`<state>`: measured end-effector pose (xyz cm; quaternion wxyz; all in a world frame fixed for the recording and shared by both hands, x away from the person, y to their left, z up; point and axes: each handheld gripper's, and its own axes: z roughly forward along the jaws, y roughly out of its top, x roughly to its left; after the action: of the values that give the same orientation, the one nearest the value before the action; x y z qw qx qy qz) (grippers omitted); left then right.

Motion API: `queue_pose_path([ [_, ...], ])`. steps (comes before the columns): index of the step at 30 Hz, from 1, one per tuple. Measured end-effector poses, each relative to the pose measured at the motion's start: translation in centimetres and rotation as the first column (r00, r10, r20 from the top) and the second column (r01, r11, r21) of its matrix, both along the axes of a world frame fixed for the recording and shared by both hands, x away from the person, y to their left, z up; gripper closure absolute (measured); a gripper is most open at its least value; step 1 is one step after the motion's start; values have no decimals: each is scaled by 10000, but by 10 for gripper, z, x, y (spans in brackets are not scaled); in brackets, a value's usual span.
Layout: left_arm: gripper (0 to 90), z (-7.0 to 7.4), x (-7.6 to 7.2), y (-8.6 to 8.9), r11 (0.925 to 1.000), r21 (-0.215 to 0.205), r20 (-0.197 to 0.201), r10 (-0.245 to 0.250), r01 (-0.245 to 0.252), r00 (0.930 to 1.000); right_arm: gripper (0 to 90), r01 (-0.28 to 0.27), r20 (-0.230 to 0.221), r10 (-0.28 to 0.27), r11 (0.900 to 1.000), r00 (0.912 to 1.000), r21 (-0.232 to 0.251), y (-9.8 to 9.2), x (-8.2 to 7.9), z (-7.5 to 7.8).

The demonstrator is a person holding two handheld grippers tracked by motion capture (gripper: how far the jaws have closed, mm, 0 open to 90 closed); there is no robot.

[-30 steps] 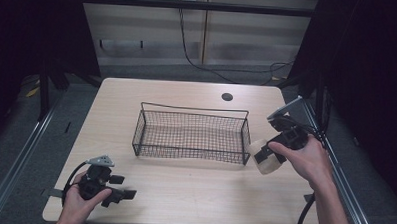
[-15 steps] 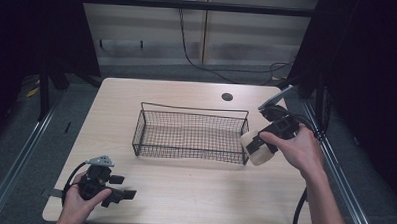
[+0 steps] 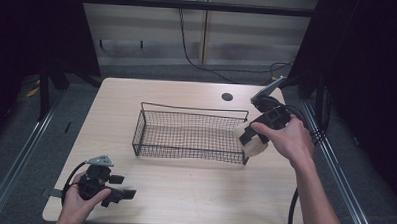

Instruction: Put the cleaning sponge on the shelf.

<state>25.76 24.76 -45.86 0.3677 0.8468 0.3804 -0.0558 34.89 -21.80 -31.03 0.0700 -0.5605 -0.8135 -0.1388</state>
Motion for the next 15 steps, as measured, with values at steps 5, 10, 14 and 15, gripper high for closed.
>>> queue_pose_path([
  [5,203,0,0,0,10000,-8,-2,1,-1,10000,262,172,32,-171,9998,9998,-140,7,9,0],
  [10,203,0,0,0,10000,4,32,11,-11,10000,262,263,94,-261,9995,9996,-202,12,13,1],
  [14,203,0,0,0,10000,1,42,20,-20,10000,262,360,158,-357,9991,9992,-216,16,17,-3],
  [15,203,0,0,0,10000,6,50,14,-14,10000,262,344,197,-339,9990,9992,-276,18,19,-5],
])
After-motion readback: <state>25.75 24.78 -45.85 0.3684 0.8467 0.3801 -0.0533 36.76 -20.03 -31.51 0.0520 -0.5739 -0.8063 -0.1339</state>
